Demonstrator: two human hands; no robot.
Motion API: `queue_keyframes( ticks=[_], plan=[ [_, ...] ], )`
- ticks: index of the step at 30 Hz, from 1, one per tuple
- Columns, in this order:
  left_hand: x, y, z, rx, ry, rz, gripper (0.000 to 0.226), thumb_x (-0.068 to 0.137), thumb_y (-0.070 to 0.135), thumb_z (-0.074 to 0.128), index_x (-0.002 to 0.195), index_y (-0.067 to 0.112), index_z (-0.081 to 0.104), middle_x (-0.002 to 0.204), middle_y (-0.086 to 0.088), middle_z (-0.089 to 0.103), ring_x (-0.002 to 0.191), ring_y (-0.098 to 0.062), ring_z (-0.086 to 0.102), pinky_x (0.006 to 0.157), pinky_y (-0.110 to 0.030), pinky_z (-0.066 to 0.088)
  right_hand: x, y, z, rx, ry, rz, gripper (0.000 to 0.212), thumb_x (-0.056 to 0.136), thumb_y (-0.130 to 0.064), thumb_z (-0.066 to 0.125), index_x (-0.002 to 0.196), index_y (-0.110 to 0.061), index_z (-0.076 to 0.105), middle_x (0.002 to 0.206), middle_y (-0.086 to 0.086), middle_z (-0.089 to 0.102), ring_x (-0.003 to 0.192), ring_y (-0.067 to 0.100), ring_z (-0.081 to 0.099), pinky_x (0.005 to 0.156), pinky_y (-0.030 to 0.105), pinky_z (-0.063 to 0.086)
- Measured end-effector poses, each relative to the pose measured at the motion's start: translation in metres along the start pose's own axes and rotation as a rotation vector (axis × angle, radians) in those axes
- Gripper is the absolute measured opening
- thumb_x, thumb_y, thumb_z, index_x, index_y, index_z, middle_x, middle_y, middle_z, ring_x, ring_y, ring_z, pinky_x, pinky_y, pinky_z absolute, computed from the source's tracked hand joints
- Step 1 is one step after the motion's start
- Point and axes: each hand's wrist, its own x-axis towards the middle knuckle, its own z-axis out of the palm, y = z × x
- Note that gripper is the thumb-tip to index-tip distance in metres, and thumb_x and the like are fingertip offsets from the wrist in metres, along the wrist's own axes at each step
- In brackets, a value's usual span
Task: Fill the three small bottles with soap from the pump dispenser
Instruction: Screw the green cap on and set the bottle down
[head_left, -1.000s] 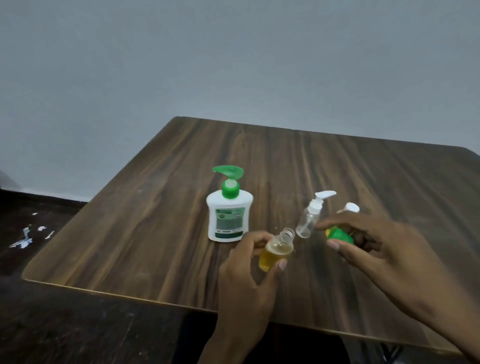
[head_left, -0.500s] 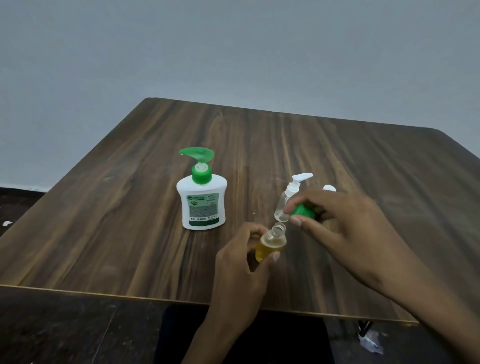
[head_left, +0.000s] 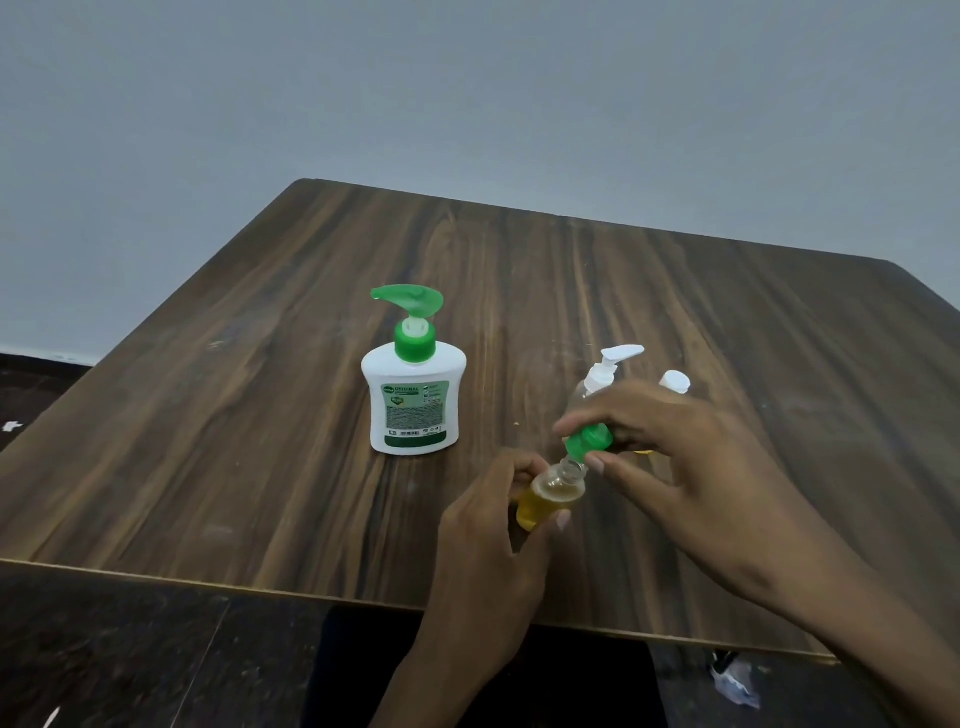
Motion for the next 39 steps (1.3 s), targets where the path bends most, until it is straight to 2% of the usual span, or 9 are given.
queue_keyframes(
  ticks=[8,13,15,19,21,25,30,35,39],
  plan=[
    [0.0,-0.001,0.0,-0.011,-0.001,0.007,0.034,0.092,0.029,0.08,0.119,0.04,0.063,0.11,0.021,0.075,0.102,-0.005,0.074,0.084,-0.032,0.06,0.003,-0.006,0.003,-0.159,-0.174,-0.078,0.031,0.086,-0.011,0.077,0.107,-0.032,0.068,0.103,-0.019,0.066,0.097,-0.002,0.061,0.082,0.019,0.047],
    [0.001,-0.001,-0.001,0.026,-0.007,0.032,0.034,0.089,0.025,0.083,0.113,0.04,0.064,0.107,0.024,0.073,0.097,0.001,0.072,0.081,-0.016,0.055,0.016,-0.026,0.001,-0.449,-0.287,-0.055,0.022,0.102,-0.047,0.05,0.102,-0.026,0.054,0.099,-0.009,0.061,0.095,0.017,0.064,0.071,0.038,0.05],
    [0.001,-0.002,0.0,0.051,-0.008,0.016,0.04,0.088,0.019,0.088,0.109,0.043,0.065,0.108,0.026,0.072,0.098,0.003,0.07,0.082,-0.009,0.051,0.022,-0.032,0.007,-0.624,-0.285,0.032,0.042,0.102,-0.063,0.032,0.101,-0.025,0.049,0.091,-0.004,0.059,0.089,0.024,0.065,0.055,0.035,0.037],
    [0.003,-0.005,0.0,0.025,0.003,-0.005,0.053,0.083,0.016,0.091,0.111,0.051,0.063,0.107,0.027,0.074,0.099,0.002,0.073,0.084,-0.014,0.055,0.033,-0.039,0.013,-0.761,-0.127,0.019,0.055,0.087,-0.069,0.051,0.064,-0.022,0.033,0.049,0.002,0.026,0.042,0.026,0.04,0.05,0.024,0.003],
    [0.004,-0.006,0.0,0.003,-0.002,-0.002,0.044,0.083,0.02,0.089,0.11,0.046,0.066,0.105,0.026,0.075,0.097,0.0,0.074,0.084,-0.02,0.058,0.03,-0.028,0.016,-0.759,-0.115,0.039,0.057,0.092,-0.078,0.033,0.075,-0.024,0.041,0.067,0.002,0.055,0.057,0.025,0.059,0.046,0.03,0.017],
    [0.005,-0.008,0.0,-0.053,-0.016,0.016,0.031,0.083,0.024,0.083,0.105,0.036,0.065,0.1,0.019,0.076,0.095,-0.008,0.076,0.081,-0.035,0.061,0.012,-0.026,0.005,-0.528,-0.221,0.038,0.051,0.092,-0.077,0.024,0.105,-0.03,0.04,0.093,-0.01,0.057,0.073,0.016,0.061,0.057,0.035,0.048],
    [0.007,-0.005,-0.001,-0.074,-0.004,0.053,0.033,0.088,0.039,0.088,0.109,0.041,0.063,0.103,0.023,0.076,0.098,-0.004,0.077,0.083,-0.025,0.059,-0.005,-0.027,-0.006,-0.741,-0.34,0.029,0.075,0.082,-0.085,0.003,0.102,-0.031,0.051,0.096,-0.005,0.062,0.087,0.018,0.066,0.063,0.034,0.045],
    [0.007,-0.009,0.001,-0.013,0.008,0.057,0.047,0.081,0.023,0.094,0.106,0.045,0.061,0.101,0.026,0.076,0.093,0.001,0.076,0.08,-0.015,0.056,-0.001,-0.029,-0.004,-0.428,-0.264,-0.051,0.04,0.086,-0.034,0.072,0.119,-0.032,0.051,0.108,-0.013,0.055,0.073,0.008,0.06,0.049,0.027,0.048],
    [0.005,-0.012,0.002,0.055,-0.004,0.059,0.055,0.077,0.014,0.094,0.105,0.046,0.06,0.097,0.03,0.074,0.089,0.008,0.073,0.076,-0.004,0.048,0.016,-0.041,0.003,-0.586,-0.388,-0.108,0.044,0.08,0.002,0.068,0.117,-0.018,0.056,0.113,0.0,0.054,0.081,0.018,0.058,0.051,0.025,0.041]
  ],
)
